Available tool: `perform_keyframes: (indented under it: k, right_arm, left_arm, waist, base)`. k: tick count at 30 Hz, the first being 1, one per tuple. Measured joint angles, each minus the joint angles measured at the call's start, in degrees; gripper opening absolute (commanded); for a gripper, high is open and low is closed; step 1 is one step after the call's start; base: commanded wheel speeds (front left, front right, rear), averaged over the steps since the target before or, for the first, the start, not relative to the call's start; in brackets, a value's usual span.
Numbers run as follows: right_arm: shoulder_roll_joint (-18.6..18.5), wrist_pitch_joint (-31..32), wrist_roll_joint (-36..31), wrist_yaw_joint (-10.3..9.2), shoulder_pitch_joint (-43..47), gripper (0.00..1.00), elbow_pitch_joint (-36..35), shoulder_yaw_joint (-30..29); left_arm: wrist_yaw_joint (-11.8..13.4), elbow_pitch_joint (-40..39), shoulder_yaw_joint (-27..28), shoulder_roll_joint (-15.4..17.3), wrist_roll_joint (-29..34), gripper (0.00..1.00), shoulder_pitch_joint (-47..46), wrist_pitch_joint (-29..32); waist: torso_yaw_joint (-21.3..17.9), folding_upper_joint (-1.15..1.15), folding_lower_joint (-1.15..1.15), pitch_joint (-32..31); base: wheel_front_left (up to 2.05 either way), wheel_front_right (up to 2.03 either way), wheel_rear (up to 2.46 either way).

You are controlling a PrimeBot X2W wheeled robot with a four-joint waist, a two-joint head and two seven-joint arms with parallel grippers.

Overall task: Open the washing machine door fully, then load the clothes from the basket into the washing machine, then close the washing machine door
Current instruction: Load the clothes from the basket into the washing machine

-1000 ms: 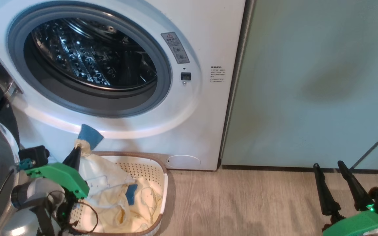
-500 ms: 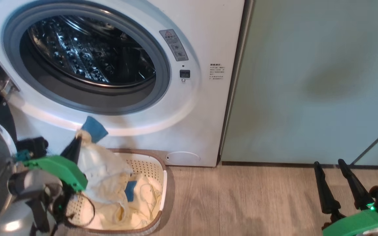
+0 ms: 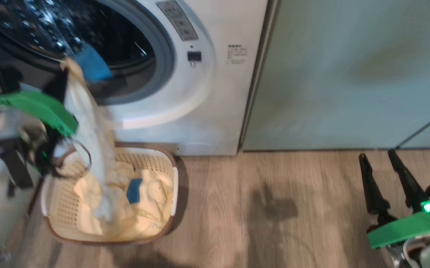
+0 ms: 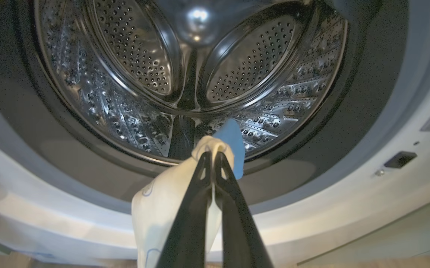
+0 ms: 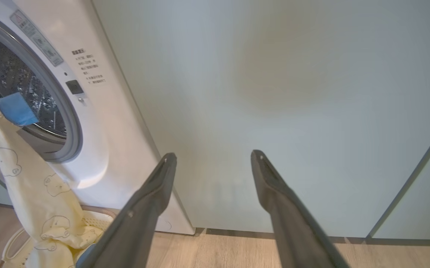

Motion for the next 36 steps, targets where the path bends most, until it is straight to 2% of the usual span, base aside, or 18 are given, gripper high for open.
perform_keyframes:
  k: [7,16,25,29,36]
  right_arm:
    - [0.1,0.0,0.3,0.00,-3.1,1.00,-0.1,0.8]
    - [0.7,0.0,0.3,0.00,-7.1,1.00,-0.9,1.2]
    - [0.8,0.0,0.3,0.00,-12.2,1.00,-1.9,1.3]
    - [0.8,0.0,0.3,0.00,-14.2,1.00,-2.1,1.7]
    - [1.0,0.0,0.3,0.00,-15.9,1.00,-2.1,2.6]
  left_arm:
    - [0.0,2.4,0.3,1.8,-0.3,0.00,-7.9,1.1]
    - [0.0,5.1,-1.2,3.5,-1.4,0.00,-17.6,6.1]
    - [0.0,10.3,-2.9,5.2,0.2,0.00,-30.7,8.0]
    - [0.0,13.3,-3.1,5.3,1.6,0.00,-35.1,6.6]
    - [0.2,18.0,-3.3,5.6,4.6,0.00,-41.2,-1.1]
  waist:
    - [-2.3,0.00,0.00,5.3]
    - [-5.8,0.00,0.00,12.6]
    - [-7.1,0.00,0.00,20.4]
    - [-7.7,0.00,0.00,23.5]
    - [-8.9,0.00,-0.01,27.1]
  base:
    - [0.00,0.00,0.00]
    - [0.00,0.00,0.00]
    - [0.00,0.00,0.00]
    - [0.00,0.00,0.00]
    - [0.00,0.00,0.00]
